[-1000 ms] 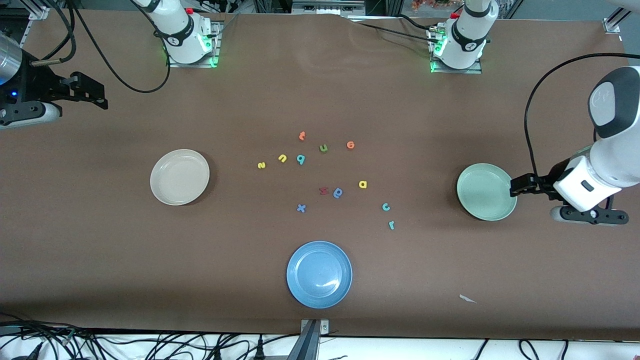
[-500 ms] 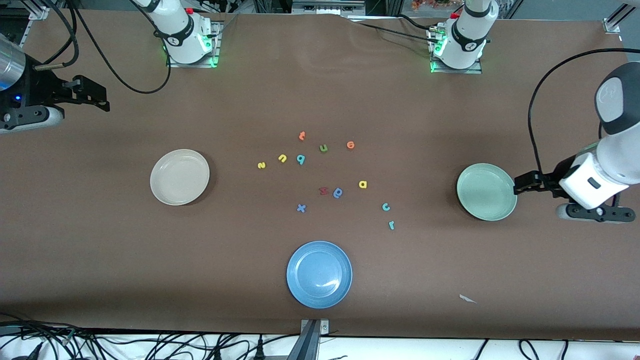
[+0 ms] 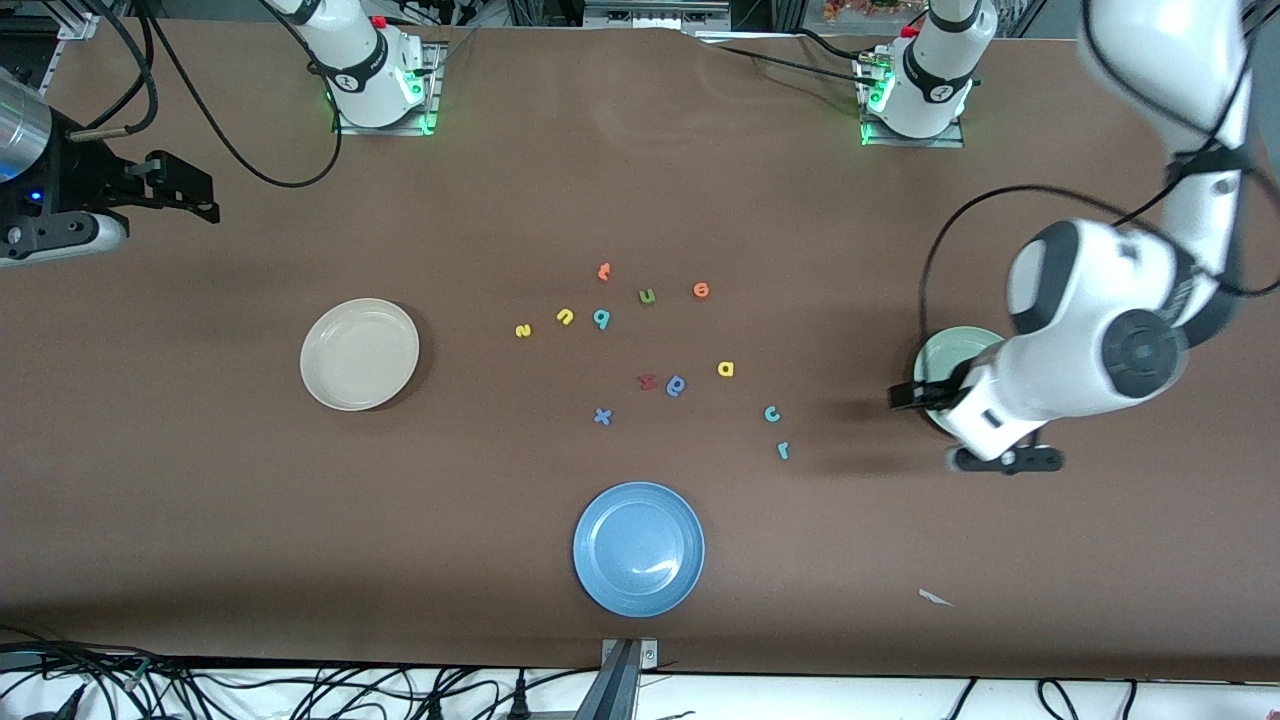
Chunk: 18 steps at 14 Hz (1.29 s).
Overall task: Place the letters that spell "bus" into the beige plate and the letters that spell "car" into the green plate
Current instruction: 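Reach the left gripper over the cyan letter among the letters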
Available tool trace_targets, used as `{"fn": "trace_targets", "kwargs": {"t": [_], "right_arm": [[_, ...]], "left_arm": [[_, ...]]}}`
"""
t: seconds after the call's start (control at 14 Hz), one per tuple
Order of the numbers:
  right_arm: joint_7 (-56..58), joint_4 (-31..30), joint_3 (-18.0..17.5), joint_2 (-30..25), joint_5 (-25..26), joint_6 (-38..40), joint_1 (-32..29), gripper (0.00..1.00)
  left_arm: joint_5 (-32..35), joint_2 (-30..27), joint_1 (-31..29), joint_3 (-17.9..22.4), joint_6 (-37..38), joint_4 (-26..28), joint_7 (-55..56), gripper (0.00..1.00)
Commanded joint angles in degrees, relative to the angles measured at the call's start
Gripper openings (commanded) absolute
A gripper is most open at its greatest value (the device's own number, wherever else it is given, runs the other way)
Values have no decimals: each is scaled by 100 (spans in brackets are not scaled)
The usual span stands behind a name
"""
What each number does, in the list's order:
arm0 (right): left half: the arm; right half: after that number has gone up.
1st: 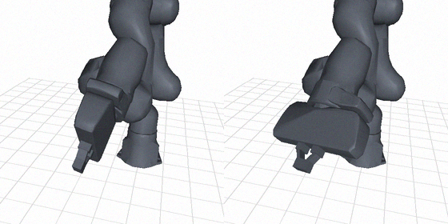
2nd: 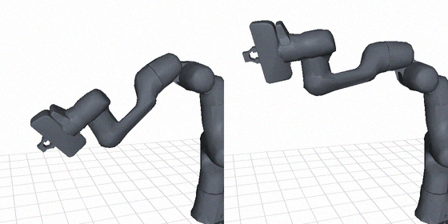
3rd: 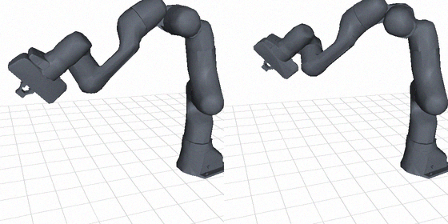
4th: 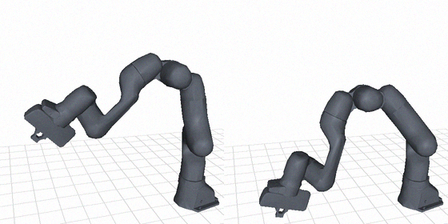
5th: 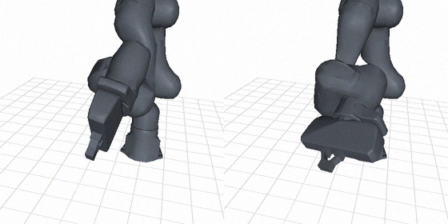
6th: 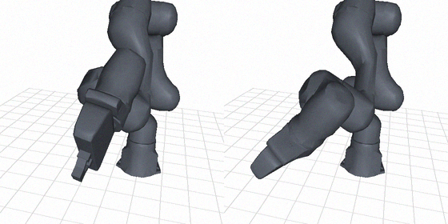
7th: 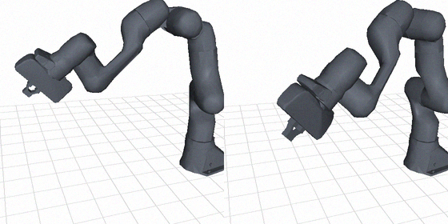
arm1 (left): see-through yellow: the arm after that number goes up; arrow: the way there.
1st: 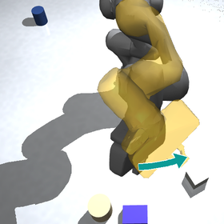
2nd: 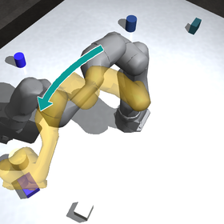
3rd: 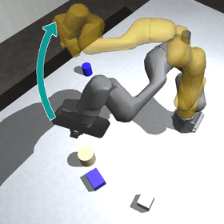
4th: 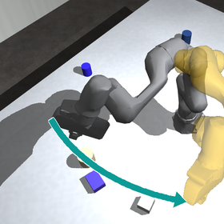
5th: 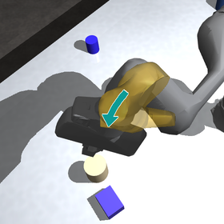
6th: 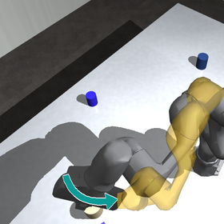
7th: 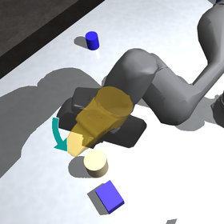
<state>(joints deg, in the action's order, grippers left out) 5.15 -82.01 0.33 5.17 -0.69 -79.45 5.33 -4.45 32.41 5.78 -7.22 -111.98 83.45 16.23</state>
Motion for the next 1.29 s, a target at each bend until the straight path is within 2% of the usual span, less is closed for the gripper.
{"fn": "trace_targets", "kwargs": {"t": [0.0,0.43,0.71,0.79,1.0,1.07,1.21], "right_arm": [[57,44,2,2,-81,62,-41,100],[65,36,-7,133,-107,62,-6,100],[48,-8,-103,265,-125,-9,178,100],[39,-200,-130,265,-151,-200,196,100],[48,-772,-498,362,-151,-808,161,100],[39,-877,-699,553,-134,-991,152,100],[48,-1079,-877,617,-107,-1386,152,100]], "left_arm": [[-415,388,229,45,-727,-118,608,100],[-451,1012,827,54,-1089,-110,1864,100],[-425,1478,1065,54,-1756,-110,2595,100],[-434,1523,1065,54,-1766,-92,2718,98],[-442,1628,1109,45,-1766,-57,2859,82],[-442,1628,1162,54,-1714,-31,2868,79],[-442,1620,1153,45,-1626,-22,2973,76]]}}
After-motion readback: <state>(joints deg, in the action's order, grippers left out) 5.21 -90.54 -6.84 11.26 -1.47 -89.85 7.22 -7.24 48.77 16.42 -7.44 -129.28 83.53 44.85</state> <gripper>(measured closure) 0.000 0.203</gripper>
